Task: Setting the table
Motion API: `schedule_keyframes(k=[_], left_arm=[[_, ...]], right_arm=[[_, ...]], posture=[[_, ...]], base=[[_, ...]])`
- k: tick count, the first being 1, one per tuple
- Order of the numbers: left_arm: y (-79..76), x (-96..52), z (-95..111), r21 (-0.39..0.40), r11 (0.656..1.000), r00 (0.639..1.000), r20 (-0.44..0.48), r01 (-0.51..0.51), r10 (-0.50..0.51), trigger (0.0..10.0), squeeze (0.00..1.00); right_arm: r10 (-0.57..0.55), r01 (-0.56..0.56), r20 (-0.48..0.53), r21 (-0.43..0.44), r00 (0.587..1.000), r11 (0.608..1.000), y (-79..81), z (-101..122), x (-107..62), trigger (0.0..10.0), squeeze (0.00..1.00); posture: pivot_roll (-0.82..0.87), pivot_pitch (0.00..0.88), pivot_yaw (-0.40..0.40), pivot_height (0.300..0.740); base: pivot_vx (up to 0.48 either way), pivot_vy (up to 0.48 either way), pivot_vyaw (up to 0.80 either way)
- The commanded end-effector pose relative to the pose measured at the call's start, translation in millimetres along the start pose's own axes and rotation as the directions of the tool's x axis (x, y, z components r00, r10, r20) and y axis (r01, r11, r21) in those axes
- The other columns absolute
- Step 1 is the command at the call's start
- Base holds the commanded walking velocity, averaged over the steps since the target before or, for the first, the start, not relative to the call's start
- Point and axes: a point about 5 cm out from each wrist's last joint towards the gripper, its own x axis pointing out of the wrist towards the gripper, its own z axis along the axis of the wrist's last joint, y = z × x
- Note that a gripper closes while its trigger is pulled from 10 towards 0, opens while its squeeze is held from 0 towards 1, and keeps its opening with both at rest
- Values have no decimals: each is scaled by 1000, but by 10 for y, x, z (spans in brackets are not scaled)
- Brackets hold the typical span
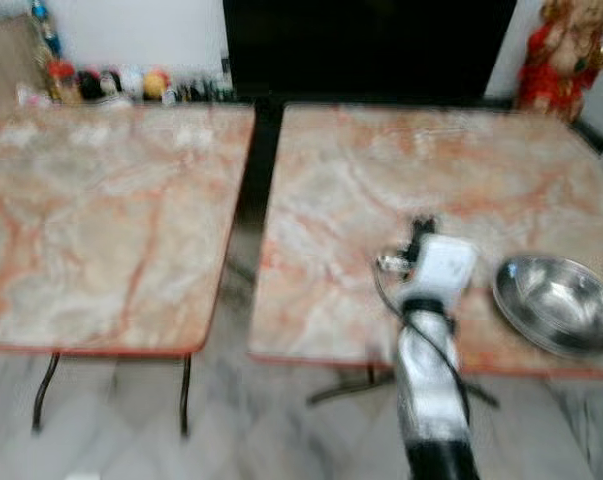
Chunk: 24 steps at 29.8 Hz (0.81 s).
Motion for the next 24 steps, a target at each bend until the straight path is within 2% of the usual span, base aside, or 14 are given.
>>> schedule_keyframes(k=[1, 7, 15, 18, 24], left_arm=[[-58, -3, -35, -1, 1000, 1000, -16, 7, -7, 10000, 0], [-12, -20, -89, -12, 1000, 1000, -23, 3, -3, 10000, 0], [183, -47, -119, -20, 1000, 1000, -21, -22, 22, 10000, 0], [204, -50, -120, -20, 1000, 999, -21, -24, 24, 10000, 0], [240, -56, -124, -19, 999, 999, -22, -26, 26, 10000, 0]], right_arm=[[-32, 32, -19, -18, 999, 999, -117, -29, -12, 10000, 0], [-3, 2, -26, -15, 1000, 1000, -45, -25, 5, 10000, 0], [39, -40, -20, -30, 999, 999, 16, -19, 5, 10000, 0], [38, -39, -23, -27, 999, 999, 19, -22, 3, 10000, 0], [42, -42, -36, -1, 998, 999, 33, -44, -11, 10000, 0]], posture=[[-6, 0, 0, 740], [-6, 6, -3, 740], [-1, 22, -1, 740], [-1, 23, 0, 740], [2, 27, 2, 740]], base=[[0, 480, 0], [0, 480, 0], [0, 480, 72], [0, 480, 652], [0, 480, 0]])
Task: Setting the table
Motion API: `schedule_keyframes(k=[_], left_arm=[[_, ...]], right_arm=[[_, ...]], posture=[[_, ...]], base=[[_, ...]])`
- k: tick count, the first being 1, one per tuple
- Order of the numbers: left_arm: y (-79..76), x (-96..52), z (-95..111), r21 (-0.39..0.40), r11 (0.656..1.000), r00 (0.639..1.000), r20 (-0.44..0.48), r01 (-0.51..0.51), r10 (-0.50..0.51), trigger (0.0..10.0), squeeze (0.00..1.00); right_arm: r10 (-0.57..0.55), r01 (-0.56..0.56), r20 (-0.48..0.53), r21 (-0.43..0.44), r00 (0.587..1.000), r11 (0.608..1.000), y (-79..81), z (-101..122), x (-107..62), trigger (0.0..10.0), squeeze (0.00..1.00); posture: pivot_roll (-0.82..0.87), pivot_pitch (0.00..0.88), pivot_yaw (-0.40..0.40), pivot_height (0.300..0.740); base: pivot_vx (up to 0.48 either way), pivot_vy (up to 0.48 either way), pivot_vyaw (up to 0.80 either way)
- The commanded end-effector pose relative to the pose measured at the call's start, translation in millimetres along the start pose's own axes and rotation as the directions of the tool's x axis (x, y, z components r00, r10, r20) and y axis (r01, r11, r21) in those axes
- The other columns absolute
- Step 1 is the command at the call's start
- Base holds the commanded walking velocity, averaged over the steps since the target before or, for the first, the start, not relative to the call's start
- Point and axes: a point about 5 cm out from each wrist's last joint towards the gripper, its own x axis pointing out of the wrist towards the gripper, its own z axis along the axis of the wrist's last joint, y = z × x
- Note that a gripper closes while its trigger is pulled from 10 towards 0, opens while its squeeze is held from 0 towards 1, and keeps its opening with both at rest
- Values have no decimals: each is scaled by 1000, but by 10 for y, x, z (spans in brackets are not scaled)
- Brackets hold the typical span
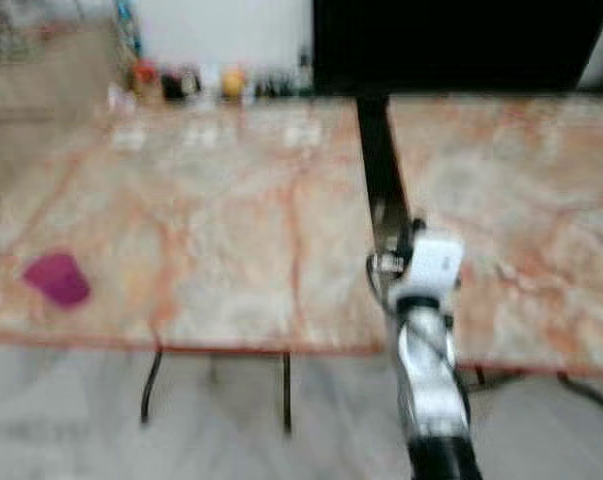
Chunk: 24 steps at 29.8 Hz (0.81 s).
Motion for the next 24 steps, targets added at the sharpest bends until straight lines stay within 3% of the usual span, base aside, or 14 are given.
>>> schedule_keyframes(k=[1, 12, 13, 24], left_arm=[[63, -2, 19, -5, 1000, 1000, 4, -11, 11, 10000, 0], [16, 18, 75, -6, 1000, 1000, 10, -6, 6, 10000, 0], [13, 19, 75, -6, 1000, 1000, 10, -5, 6, 10000, 0], [14, 16, 64, -10, 1000, 1000, 9, -8, 8, 10000, 0]], right_arm=[[17, -17, 8, 7, 1000, 1000, 53, 30, 12, 10000, 0], [19, -19, 8, 13, 1000, 1000, 58, 24, 18, 10000, 0], [19, -19, 10, 20, 1000, 1000, 59, 25, 19, 10000, 996], [35, -35, 9, 27, 999, 999, 80, 27, 18, 10000, 1000]], posture=[[2, 27, 2, 740], [5, 29, 1, 740], [6, 31, 0, 740], [10, 36, 0, 740]], base=[[0, 480, 0], [0, 480, 0], [0, 480, 0], [0, 480, 0]])
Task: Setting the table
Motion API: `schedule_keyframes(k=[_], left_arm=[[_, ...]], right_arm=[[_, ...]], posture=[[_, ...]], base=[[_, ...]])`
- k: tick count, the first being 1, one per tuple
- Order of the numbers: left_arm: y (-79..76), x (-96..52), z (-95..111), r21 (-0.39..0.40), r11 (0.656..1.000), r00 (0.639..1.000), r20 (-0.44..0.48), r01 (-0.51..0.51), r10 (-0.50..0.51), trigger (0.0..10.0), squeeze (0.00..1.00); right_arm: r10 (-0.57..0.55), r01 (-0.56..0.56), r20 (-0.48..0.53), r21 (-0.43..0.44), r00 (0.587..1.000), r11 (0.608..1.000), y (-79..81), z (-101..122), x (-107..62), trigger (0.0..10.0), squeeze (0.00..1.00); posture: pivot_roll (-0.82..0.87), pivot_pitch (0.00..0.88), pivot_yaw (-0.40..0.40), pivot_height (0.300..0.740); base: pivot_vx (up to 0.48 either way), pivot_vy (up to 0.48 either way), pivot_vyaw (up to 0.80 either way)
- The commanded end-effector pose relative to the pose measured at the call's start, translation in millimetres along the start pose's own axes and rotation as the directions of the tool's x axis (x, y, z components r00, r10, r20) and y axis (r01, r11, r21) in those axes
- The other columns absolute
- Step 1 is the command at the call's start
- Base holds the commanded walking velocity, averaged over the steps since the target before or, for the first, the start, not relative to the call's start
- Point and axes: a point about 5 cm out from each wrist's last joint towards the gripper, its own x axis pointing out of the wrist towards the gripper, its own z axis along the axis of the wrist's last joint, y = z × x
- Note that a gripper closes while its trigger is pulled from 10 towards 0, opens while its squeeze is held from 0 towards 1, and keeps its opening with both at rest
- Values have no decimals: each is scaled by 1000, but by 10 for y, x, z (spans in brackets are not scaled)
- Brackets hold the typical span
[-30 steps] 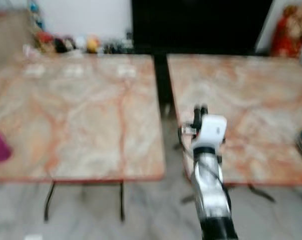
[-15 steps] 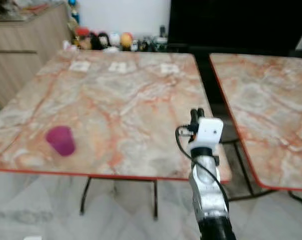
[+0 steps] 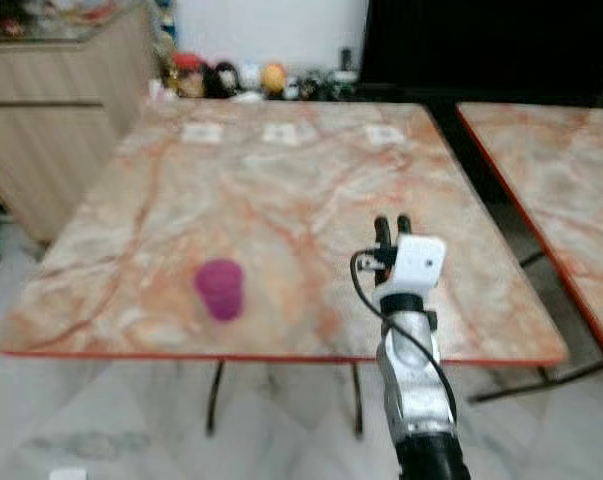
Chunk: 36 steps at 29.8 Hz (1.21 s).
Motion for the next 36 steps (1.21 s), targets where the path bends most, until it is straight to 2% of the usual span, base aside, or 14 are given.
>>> schedule_keyframes(k=[1, 12, 13, 14, 16, 21, 26, 27, 28, 29, 30, 34, 35, 36], left_arm=[[-39, -9, -59, -5, 1000, 1000, -20, 10, -10, 10000, 0], [-41, -10, -61, 0, 1000, 1000, -18, 9, -9, 10000, 0], [-42, -10, -60, 3, 1000, 1000, -16, 10, -10, 10000, 0], [-45, -10, -60, 7, 1000, 1000, -15, 11, -11, 10000, 0], [-62, -9, -57, 10, 1000, 1000, -13, 13, -13, 10000, 0], [-278, 26, 49, 16, 999, 999, 19, 35, -36, 10000, 0], [-308, 33, 74, 16, 999, 999, 23, 39, -39, 10000, 0], [-310, 32, 73, 16, 999, 999, 24, 39, -40, 10000, 0], [-311, 32, 71, 16, 999, 999, 23, 40, -40, 10000, 0], [-311, 31, 68, 16, 999, 999, 23, 40, -41, 10000, 0], [-310, 29, 61, 15, 999, 999, 22, 41, -41, 10000, 0], [-289, 26, 49, 13, 999, 999, 19, 39, -39, 10000, 0], [-274, 25, 46, 16, 999, 999, 17, 39, -40, 10000, 0], [-265, 25, 47, 18, 999, 999, 17, 40, -40, 10000, 0]], right_arm=[[-20, 20, -5, -12, 1000, 1000, -90, -5, -7, 10000, 1000], [-13, 12, -9, -11, 1000, 1000, -75, -14, -19, 10000, 992], [-12, 12, -9, -13, 1000, 1000, -75, -14, -20, 10000, 573], [-12, 12, -9, -13, 1000, 1000, -77, -16, -22, 10000, 0], [-12, 12, -10, -14, 1000, 1000, -80, -15, -25, 10000, 0], [-23, 23, -21, 2, 999, 1000, -120, -8, -71, 10000, 0], [-63, 63, -24, 23, 998, 998, -222, 38, -139, 10000, 0], [-71, 72, -20, 34, 997, 997, -256, 84, -155, 10000, 102], [-71, 72, -18, 37, 997, 997, -267, 104, -162, 10000, 102], [-71, 72, -23, 34, 997, 997, -276, 114, -169, 10000, 890], [-80, 81, -27, 41, 996, 996, -301, 140, -188, 10000, 1000], [-120, 124, -48, 74, 992, 990, -367, 258, -269, 10000, 1000], [-102, 106, -79, 52, 992, 993, -360, 280, -293, 10000, 251], [-88, 90, -120, 12, 989, 996, -355, 254, -295, 10000, 0]], posture=[[9, 37, 0, 740], [7, 23, 3, 740], [7, 23, 3, 740], [6, 14, 5, 740], [7, 7, 5, 740], [8, 10, 4, 740], [4, 23, 2, 740], [-1, 28, 2, 740], [-1, 28, 2, 740], [-1, 28, 2, 740], [-1, 30, 1, 740], [-4, 39, 0, 740], [-12, 44, 4, 740], [-14, 46, 7, 740]], base=[[0, 480, 0], [0, 390, 0], [0, 0, 0], [0, 0, 0], [0, 0, 0], [0, 0, 0], [0, 0, 0], [0, 0, 0], [0, 0, 0], [0, 0, 0], [0, 0, 0], [0, 0, 0], [0, 0, 0], [0, 0, 0]])
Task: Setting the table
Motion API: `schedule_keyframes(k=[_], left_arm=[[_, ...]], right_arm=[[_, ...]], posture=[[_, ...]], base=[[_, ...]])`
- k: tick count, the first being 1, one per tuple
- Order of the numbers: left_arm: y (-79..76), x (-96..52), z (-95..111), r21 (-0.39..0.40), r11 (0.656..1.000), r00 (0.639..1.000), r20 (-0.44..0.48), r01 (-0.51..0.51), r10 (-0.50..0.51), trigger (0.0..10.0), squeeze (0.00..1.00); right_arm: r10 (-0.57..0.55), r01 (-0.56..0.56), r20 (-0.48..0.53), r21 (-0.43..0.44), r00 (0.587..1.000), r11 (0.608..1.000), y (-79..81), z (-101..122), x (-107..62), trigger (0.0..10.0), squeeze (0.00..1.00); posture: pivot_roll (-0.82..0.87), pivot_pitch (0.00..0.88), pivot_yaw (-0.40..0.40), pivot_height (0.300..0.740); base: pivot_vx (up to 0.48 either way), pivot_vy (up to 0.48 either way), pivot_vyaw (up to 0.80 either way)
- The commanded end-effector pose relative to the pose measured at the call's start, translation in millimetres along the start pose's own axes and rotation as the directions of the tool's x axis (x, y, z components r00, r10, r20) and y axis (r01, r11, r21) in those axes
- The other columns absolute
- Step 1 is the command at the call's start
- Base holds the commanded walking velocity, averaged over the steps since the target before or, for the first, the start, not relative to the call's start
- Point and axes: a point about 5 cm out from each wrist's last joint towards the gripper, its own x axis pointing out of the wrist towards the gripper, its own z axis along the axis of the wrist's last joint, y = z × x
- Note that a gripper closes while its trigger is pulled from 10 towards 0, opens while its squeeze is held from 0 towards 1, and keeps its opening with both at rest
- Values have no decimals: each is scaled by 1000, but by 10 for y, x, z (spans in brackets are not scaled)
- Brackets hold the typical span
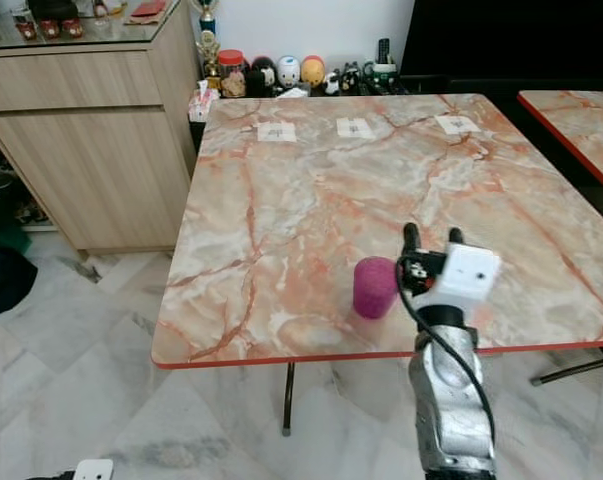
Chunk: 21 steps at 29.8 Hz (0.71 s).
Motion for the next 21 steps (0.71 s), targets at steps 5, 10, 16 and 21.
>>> schedule_keyframes(k=[5, 10, 16, 21], left_arm=[[61, -16, -54, 8, 1000, 1000, -22, -2, 2, 10000, 0], [78, -15, -43, 5, 1000, 1000, -16, -4, 4, 10000, 0], [67, -15, -50, 6, 1000, 1000, -19, -3, 3, 10000, 0], [49, -15, -56, 3, 1000, 1000, -22, -1, 1, 10000, 0]], right_arm=[[66, -68, -141, -9, 988, 998, 65, -16, 53, 10000, 0], [85, -87, -240, 2, 967, 996, 118, -37, 143, 10000, 0], [80, -68, -311, 48, 947, 997, 98, -99, 194, 10000, 0], [105, -47, -370, 164, 923, 985, 96, -194, 216, 10000, 0]], posture=[[-12, 44, 7, 740], [-9, 39, 2, 740], [-6, 29, 0, 740], [0, 23, -2, 740]], base=[[0, 0, 0], [0, 0, 0], [0, 0, 0], [0, 0, 0]])
